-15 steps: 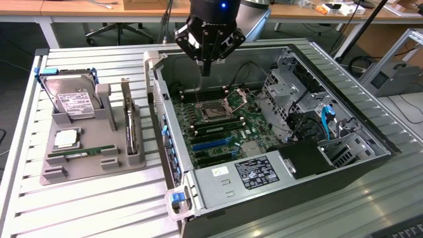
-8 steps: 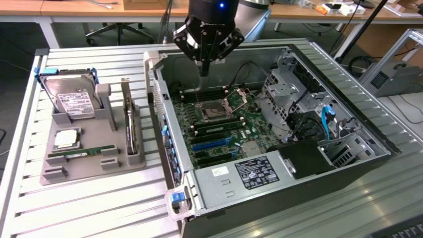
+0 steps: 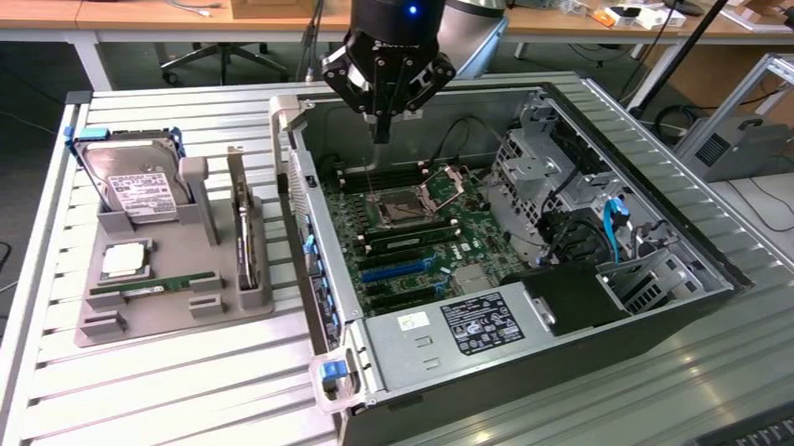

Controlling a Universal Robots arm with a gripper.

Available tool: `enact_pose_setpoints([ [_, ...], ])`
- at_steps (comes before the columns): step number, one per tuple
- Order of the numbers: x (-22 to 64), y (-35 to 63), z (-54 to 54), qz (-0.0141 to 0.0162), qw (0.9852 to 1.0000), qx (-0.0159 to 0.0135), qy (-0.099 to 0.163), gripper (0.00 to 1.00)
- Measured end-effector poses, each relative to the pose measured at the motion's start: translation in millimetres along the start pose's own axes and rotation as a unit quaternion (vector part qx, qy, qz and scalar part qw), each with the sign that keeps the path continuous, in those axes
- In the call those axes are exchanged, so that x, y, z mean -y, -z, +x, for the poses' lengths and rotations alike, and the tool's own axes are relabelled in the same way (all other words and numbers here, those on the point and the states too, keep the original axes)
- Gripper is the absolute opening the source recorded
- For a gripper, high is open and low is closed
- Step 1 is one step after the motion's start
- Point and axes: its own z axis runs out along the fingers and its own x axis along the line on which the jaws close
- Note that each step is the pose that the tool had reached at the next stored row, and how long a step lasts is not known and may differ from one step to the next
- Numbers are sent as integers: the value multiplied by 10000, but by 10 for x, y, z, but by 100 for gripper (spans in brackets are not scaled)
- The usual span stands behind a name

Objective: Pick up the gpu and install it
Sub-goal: 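Reach for the gpu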

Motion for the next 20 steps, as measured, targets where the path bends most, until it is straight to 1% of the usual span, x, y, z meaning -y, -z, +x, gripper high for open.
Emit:
enact_pose_setpoints([
  [20, 3, 1, 45, 0, 10000, 0, 0, 11],
])
